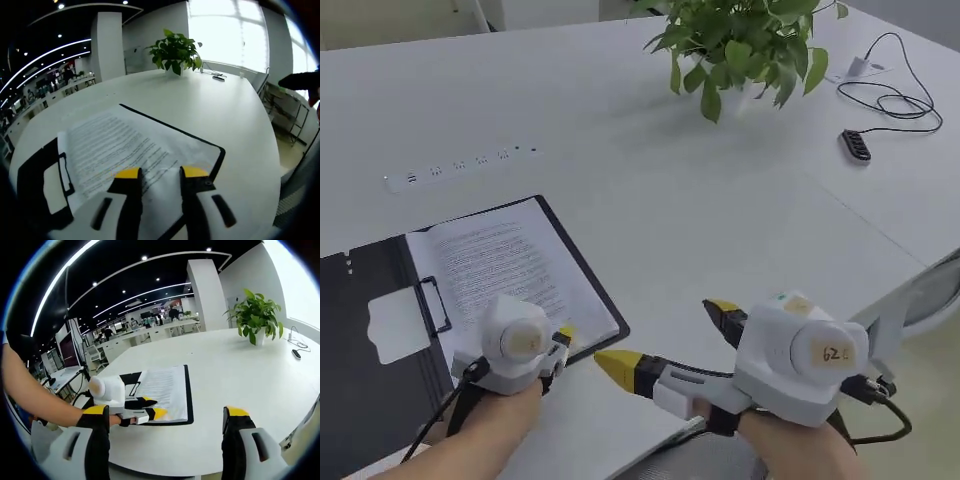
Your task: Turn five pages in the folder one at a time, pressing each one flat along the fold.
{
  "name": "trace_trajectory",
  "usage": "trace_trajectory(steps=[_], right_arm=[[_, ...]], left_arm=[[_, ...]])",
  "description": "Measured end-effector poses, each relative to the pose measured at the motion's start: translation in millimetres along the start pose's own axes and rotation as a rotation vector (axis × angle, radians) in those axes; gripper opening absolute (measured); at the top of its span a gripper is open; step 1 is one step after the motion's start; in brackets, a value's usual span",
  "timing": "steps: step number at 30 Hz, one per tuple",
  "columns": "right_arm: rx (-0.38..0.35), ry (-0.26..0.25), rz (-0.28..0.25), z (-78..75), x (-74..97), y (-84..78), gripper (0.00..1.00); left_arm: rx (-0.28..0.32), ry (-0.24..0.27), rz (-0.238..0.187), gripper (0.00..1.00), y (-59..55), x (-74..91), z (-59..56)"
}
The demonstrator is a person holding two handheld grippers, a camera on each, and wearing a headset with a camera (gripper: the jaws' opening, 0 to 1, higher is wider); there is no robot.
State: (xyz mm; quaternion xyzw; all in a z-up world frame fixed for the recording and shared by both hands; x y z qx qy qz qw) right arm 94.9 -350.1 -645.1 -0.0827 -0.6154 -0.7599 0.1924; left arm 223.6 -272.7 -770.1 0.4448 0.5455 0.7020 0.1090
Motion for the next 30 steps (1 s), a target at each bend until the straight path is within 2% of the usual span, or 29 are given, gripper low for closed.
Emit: trace_trajectory(steps=[2, 5, 7, 10, 11, 12, 13, 14, 16, 18, 20, 21, 23, 25, 27, 30], right_arm=[[0.001, 0.006, 0.001, 0.3, -3.1, 1.3, 0.94], [0.009, 0.017, 0.005, 1.0, -7.6, 2.6, 0.94], [0.012, 0.025, 0.014, 1.1, -11.8, 3.0, 0.93], [0.021, 0.036, 0.028, 0.7, -18.4, 2.8, 0.92], [0.016, 0.043, 0.041, 0.9, -21.6, 2.0, 0.90], [0.012, 0.046, 0.047, 0.7, -24.2, 1.6, 0.89], [0.008, 0.050, 0.057, 0.4, -28.3, 0.6, 0.87], [0.008, 0.053, 0.073, 0.1, -31.0, -1.2, 0.84], [0.018, 0.059, 0.087, -1.2, -39.1, -2.7, 0.81], [0.022, 0.076, 0.134, -1.0, -45.0, -7.6, 0.75], [0.017, 0.086, 0.143, -1.4, -50.7, -8.5, 0.66], [-0.006, 0.103, 0.168, 0.2, -54.6, -12.2, 0.62], [-0.021, 0.105, 0.187, -0.8, -61.4, -15.0, 0.55], [-0.025, 0.102, 0.197, -3.0, -70.9, -18.7, 0.51], [-0.053, 0.098, 0.248, -5.3, -78.4, -28.0, 0.47], [-0.081, 0.096, 0.278, -7.9, -90.4, -36.2, 0.43]], left_arm=[[-0.006, 0.000, -0.001, 0.26, 0.0, -0.4, 0.9], [-0.012, 0.021, -0.001, 0.17, -1.0, -0.5, 8.2], [-0.032, 0.018, 0.001, 0.16, -0.7, 0.0, 8.1], [-0.033, 0.028, 0.002, 0.14, -0.3, 0.1, 9.1], [-0.029, 0.031, 0.003, 0.12, -0.2, -0.2, 9.9], [-0.027, 0.063, 0.009, 0.08, -0.9, 0.9, 16.3], [-0.032, 0.064, 0.009, 0.02, -0.8, 0.9, 17.9], [-0.036, 0.047, 0.010, 0.02, -0.9, 0.7, 17.2], [-0.068, 0.044, 0.012, 0.02, -0.8, 0.6, 16.3], [-0.055, 0.045, 0.011, 0.02, -0.8, 0.7, 16.7], [-0.051, 0.050, 0.010, 0.02, -0.9, 0.7, 16.9], [-0.045, 0.053, 0.009, 0.02, -0.9, 0.7, 16.6], [-0.038, 0.054, 0.007, 0.02, -1.3, 0.3, 16.8], [-0.039, 0.054, 0.008, 0.02, -0.9, 0.9, 16.4], [-0.035, 0.053, 0.007, 0.02, -0.9, 0.8, 16.7], [-0.028, 0.053, 0.007, 0.02, -1.0, 0.8, 16.7]])
Point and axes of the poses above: the centre of the closed fingertips' face, and the gripper's own axes: x roughly backward along the fingers, z roughly to its left, y roughly out of its top, the point moved 2 cm from there along x, roughly backward along the fingers, and after that the axes turned 1 degree about -z, right-handed, at the moved point
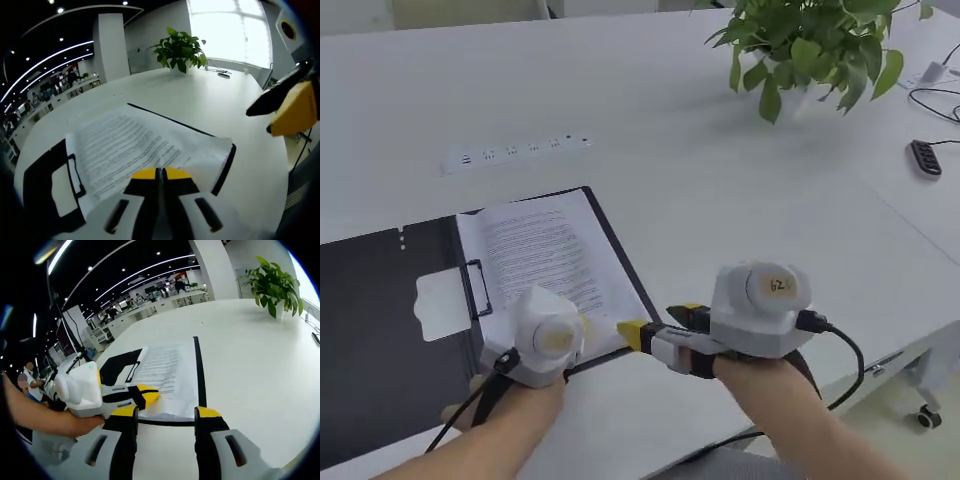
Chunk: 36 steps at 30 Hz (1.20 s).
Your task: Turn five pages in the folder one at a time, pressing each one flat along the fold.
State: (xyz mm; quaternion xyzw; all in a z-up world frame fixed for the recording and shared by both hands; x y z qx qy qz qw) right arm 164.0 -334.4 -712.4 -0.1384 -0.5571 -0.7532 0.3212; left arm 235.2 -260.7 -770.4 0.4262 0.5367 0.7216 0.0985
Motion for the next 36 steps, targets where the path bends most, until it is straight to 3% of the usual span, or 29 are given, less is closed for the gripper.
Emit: trace_trajectory(steps=[6, 17, 24, 29, 36], right_arm=[[-0.039, -0.012, 0.026, -6.7, -15.1, -5.4, 0.32], [-0.127, -0.035, 0.069, -19.4, -33.0, -17.0, 0.25], [-0.165, -0.060, 0.073, -26.5, -37.5, -20.3, 0.16], [-0.181, -0.074, 0.081, -30.1, -37.7, -22.8, 0.02], [-0.238, -0.078, 0.079, -31.0, -37.7, -24.2, 0.00]], left_arm=[[0.009, 0.001, -0.001, 0.02, -0.2, -0.2, 0.0], [0.018, 0.002, -0.001, 0.02, -0.2, -0.3, 0.2], [0.020, 0.001, -0.002, 0.02, -0.2, -0.1, 0.4], [0.024, 0.003, 0.000, 0.02, 0.0, 0.2, 0.2], [0.038, 0.003, 0.006, 0.02, -0.2, -0.3, 0.7]])
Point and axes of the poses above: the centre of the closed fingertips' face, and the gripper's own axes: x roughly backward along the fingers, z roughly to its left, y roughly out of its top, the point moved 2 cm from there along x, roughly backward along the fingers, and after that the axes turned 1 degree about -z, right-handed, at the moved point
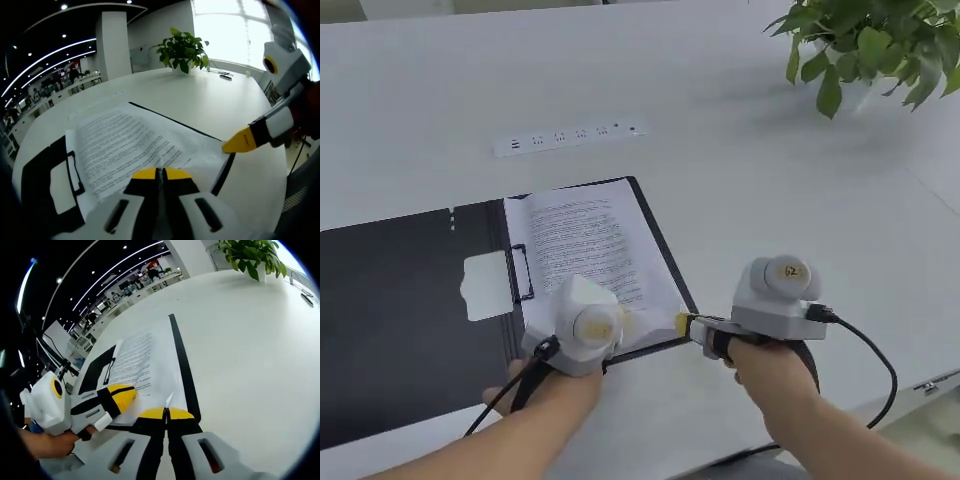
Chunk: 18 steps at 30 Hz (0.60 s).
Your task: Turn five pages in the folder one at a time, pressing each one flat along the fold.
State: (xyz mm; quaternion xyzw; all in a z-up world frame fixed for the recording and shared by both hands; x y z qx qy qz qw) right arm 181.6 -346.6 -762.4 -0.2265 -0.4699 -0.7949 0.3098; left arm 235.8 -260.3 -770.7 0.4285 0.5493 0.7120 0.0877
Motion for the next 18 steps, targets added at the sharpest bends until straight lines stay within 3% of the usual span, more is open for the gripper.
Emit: trace_trajectory(steps=[6, 8, 11, 13, 18], right_arm=[[-0.078, 0.035, -0.034, 5.2, 6.0, 6.5, 0.00], [-0.093, 0.054, -0.055, 11.0, 10.2, 10.6, 0.00], [-0.133, 0.098, -0.096, 23.0, 15.2, 18.9, 0.00], [-0.129, 0.129, -0.121, 34.6, 21.2, 26.2, 0.00], [-0.109, 0.241, -0.186, 77.5, 35.9, 47.5, 0.00]], left_arm=[[0.068, -0.022, 0.005, 0.03, 0.2, 4.2, 0.8], [0.113, -0.040, 0.011, 0.07, -0.5, 8.2, -0.3], [0.103, -0.057, 0.022, 0.17, -1.3, 19.4, 1.2], [0.108, -0.063, 0.009, 0.18, 1.0, 31.5, 5.9], [0.150, -0.009, -0.062, 0.20, 14.8, 72.8, 35.7]])
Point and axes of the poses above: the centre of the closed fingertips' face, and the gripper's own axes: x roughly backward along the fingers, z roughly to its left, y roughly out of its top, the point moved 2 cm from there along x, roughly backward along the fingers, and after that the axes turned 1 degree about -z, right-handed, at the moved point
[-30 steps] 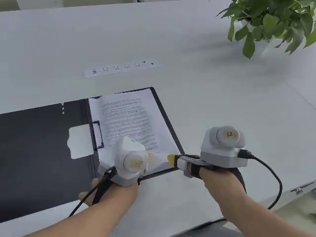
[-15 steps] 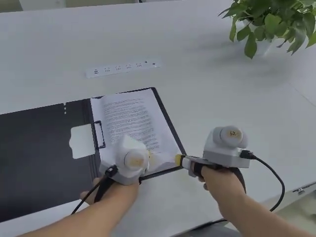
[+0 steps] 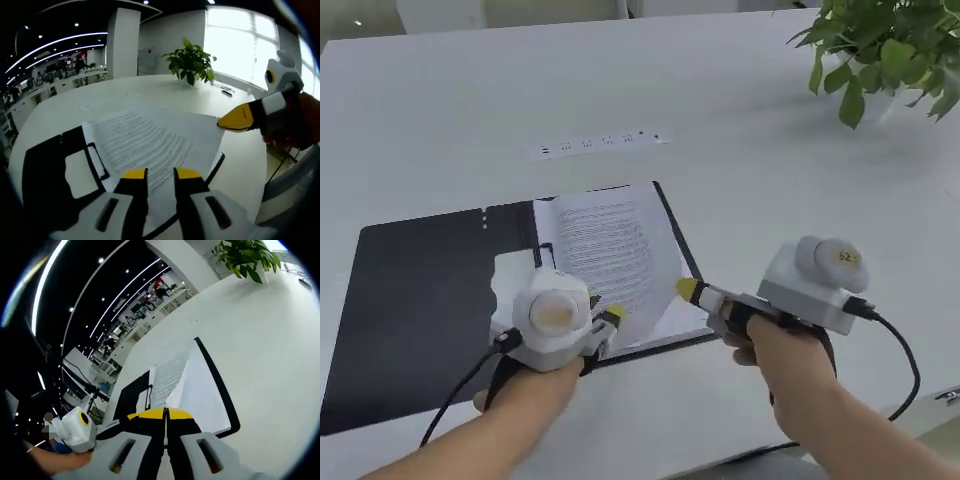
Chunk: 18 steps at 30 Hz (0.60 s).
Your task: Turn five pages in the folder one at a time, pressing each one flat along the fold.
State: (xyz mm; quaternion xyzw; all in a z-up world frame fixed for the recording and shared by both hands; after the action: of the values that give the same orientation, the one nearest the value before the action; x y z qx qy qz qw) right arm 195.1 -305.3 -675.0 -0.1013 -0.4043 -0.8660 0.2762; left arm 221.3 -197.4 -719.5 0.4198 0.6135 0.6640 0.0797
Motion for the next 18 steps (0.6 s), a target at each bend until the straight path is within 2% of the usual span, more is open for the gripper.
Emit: trace_trajectory(steps=[3, 6, 8, 13, 16, 18], right_arm=[[0.012, 0.062, -0.013, 26.1, -3.5, 4.2, 0.00], [0.037, 0.111, -0.013, 51.2, -8.0, 3.6, 0.00], [0.053, 0.142, -0.010, 68.1, -11.4, 1.3, 0.00], [0.087, 0.212, 0.014, 103.2, -23.4, -9.7, 0.00], [0.111, 0.241, 0.035, 121.0, -32.5, -19.7, 0.00], [0.127, 0.255, 0.055, 131.0, -39.9, -28.8, 0.00]], left_arm=[[0.022, 0.025, -0.028, 0.22, 7.6, 22.4, 14.3], [0.029, 0.051, -0.041, 0.24, 11.1, 43.3, 26.9], [0.036, 0.068, -0.064, 0.25, 14.9, 59.2, 34.0], [0.040, 0.104, -0.105, 0.26, 19.9, 99.0, 48.1], [0.060, 0.134, -0.125, 0.26, 18.2, 120.1, 58.8], [0.051, 0.156, -0.125, 0.26, 15.3, 133.4, 64.6]])
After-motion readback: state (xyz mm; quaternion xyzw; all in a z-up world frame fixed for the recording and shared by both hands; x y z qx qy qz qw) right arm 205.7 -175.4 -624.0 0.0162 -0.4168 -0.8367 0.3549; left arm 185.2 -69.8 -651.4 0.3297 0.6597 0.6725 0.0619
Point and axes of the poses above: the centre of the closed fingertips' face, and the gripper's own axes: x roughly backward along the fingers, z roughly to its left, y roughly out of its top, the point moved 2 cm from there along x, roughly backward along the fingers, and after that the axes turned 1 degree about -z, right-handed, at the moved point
